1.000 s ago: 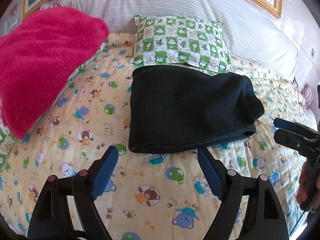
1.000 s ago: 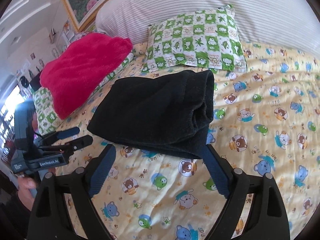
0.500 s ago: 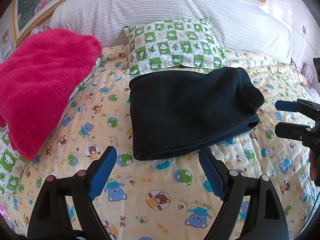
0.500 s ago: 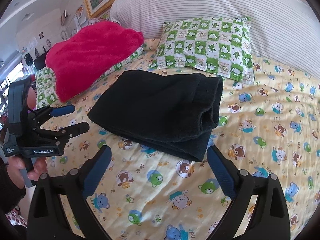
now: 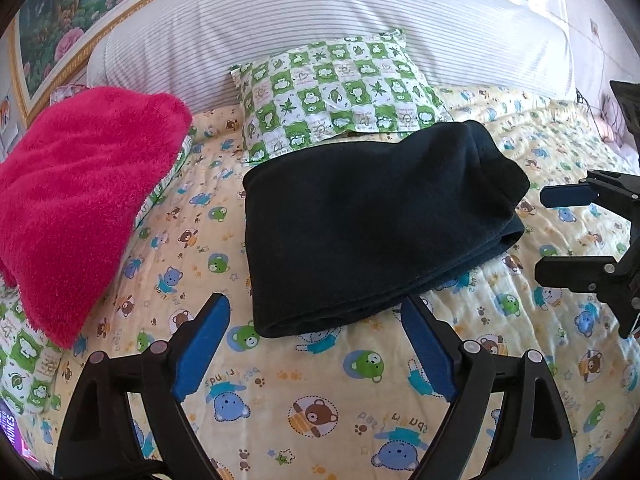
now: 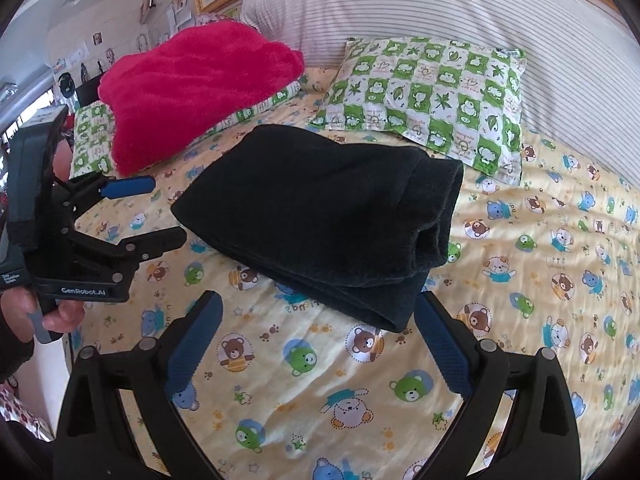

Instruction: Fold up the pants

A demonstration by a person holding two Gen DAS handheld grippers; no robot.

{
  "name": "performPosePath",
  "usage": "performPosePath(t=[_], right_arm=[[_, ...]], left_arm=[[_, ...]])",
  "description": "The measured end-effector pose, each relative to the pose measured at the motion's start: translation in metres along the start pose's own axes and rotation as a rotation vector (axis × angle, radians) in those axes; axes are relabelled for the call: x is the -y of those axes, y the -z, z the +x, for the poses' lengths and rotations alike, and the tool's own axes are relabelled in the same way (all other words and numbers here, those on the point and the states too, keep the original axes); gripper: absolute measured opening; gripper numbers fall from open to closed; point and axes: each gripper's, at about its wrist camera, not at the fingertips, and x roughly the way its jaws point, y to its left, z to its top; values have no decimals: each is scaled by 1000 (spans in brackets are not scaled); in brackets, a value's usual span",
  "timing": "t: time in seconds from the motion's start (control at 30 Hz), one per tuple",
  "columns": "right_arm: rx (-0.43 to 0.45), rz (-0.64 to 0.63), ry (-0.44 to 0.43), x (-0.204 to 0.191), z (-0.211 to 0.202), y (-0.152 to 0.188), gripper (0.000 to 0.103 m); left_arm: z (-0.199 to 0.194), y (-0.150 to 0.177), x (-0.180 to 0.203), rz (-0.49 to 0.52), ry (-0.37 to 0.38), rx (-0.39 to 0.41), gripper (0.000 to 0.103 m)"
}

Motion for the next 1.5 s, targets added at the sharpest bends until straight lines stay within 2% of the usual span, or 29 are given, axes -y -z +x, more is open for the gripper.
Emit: performPosePath(t=[0.73,1.5], right_arm=[[-22,-18,-1,3,21,1,97],[-10,-5,-4,8,21,0,97]], left_arm=[[21,1,2,6,9,-31,90],[27,-4,1,-4,18,-26,91]])
